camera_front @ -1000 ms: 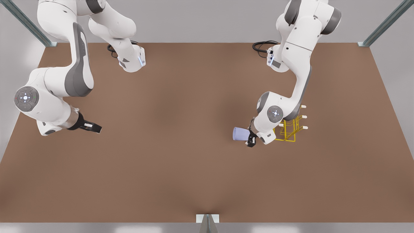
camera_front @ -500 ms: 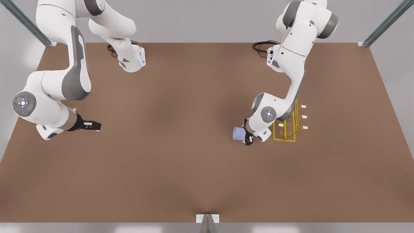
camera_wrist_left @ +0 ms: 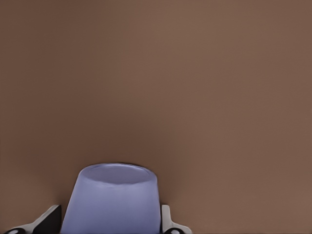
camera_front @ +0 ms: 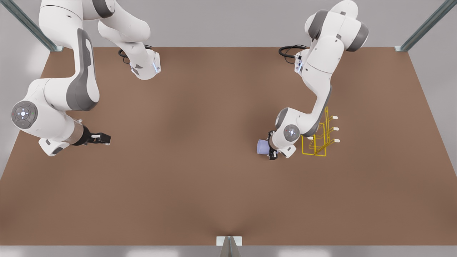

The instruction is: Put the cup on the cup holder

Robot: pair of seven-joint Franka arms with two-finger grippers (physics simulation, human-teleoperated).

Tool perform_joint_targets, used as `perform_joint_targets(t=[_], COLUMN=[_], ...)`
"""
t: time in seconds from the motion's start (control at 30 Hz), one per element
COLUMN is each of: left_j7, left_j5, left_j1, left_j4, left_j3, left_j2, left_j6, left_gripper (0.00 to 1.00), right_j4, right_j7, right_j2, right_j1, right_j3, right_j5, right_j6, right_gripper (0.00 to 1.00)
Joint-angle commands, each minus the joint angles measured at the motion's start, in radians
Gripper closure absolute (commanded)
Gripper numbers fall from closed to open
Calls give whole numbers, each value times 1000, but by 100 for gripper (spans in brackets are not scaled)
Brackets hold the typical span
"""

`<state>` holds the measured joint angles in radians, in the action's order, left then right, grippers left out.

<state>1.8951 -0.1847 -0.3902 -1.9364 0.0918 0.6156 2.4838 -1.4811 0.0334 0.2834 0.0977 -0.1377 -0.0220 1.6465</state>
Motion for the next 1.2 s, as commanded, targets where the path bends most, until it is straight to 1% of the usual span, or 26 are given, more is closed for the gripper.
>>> perform_joint_targets(t=[0.0, 0.03, 0.13, 0.2, 0.23, 0.27, 0.3, 0.33, 0.37, 0.4, 0.43, 0.47, 0.5, 0.57, 0.63, 0.67, 0.73, 0.83, 0.87, 0.93, 0.97, 1.03, 1.17], left_j7=[9, 9, 7, 10, 38, 82, 160, 167, 165, 144, 131, 118, 99, -121, -333, -409, -456, -459, -459, -458, -455, -423, -226], left_j5=[-2, -4, -7, -6, 4, 34, 198, 247, 317, 320, 321, 364, 401, 424, 419, 415, 413, 406, 406, 404, 349, 257, 254], left_j1=[-1, -1, -1, -1, -24, -26, -27, -29, -210, -430, -568, -754, -853, -1114, -1230, -1244, -1244, -1266, -1276, -1276, -1273, -1277, -1273], left_j4=[1, 2, 1, 4, 106, 201, 318, 368, 367, 353, 343, 283, 242, 136, 97, 97, 97, 96, 82, 68, 48, 30, 11], left_j3=[2, 2, 13, 25, 23, -10, -20, -24, -224, -482, -633, -812, -909, -1225, -1399, -1437, -1446, -1452, -1454, -1454, -1454, -1454, -1454], left_j2=[0, -10, -63, -93, -74, -77, -73, -71, -70, -63, -45, -16, 12, 104, 156, 174, 220, 417, 444, 480, 490, 529, 570], left_j6=[17, 6, -48, -94, -274, -433, -635, -730, -785, -827, -865, -878, -876, -833, -827, -827, -824, -830, -827, -800, -741, -697, -603], left_gripper=[37, 39, 39, 37, 37, 37, 36, 36, 36, 36, 36, 36, 36, 36, 36, 36, 36, 36, 36, 36, 36, 36, 36], right_j4=[1, -1, -2, 1, 1, 1, 1, 1, 1, 1, 1, 1, 1, 1, 2, 1, 1, 1, 1, 1, 1, 1, 1], right_j7=[-29, -29, -30, -27, -26, -26, -27, -27, -26, -26, -26, -26, -26, 10, 14, 13, 14, 14, 16, 16, 13, 13, 17], right_j2=[-1, -1, 2, 2, 2, 0, 0, 0, -1, -1, -1, -1, -1, -7, -7, -6, -6, -7, -6, -7, -7, -7, -7], right_j1=[0, 0, 8, 2, 0, 0, 0, 0, 0, -1, -1, -1, -1, -6, -7, -6, -6, -6, -6, -6, -6, -6, -6], right_j3=[0, 0, 3, 3, 1, 1, 1, 1, 1, 0, 0, -2, -2, -7, -8, -8, -8, -8, -8, -8, -8, -7, -8], right_j5=[-6, -6, -7, -7, -7, -7, -7, -7, -7, -7, -7, -7, -7, -7, -7, -7, -7, -7, -7, -7, -7, -7, -7], right_j6=[-1, -1, -4, -5, -7, -10, -11, -11, -11, -11, -11, -11, -11, -14, -14, -14, -24, -31, -36, -36, -36, -36, -39], right_gripper=[0, 0, 0, 0, 0, 0, 0, 0, 0, 0, 0, 0, 0, 0, 0, 0, 0, 0, 0, 0, 0, 0, 0])
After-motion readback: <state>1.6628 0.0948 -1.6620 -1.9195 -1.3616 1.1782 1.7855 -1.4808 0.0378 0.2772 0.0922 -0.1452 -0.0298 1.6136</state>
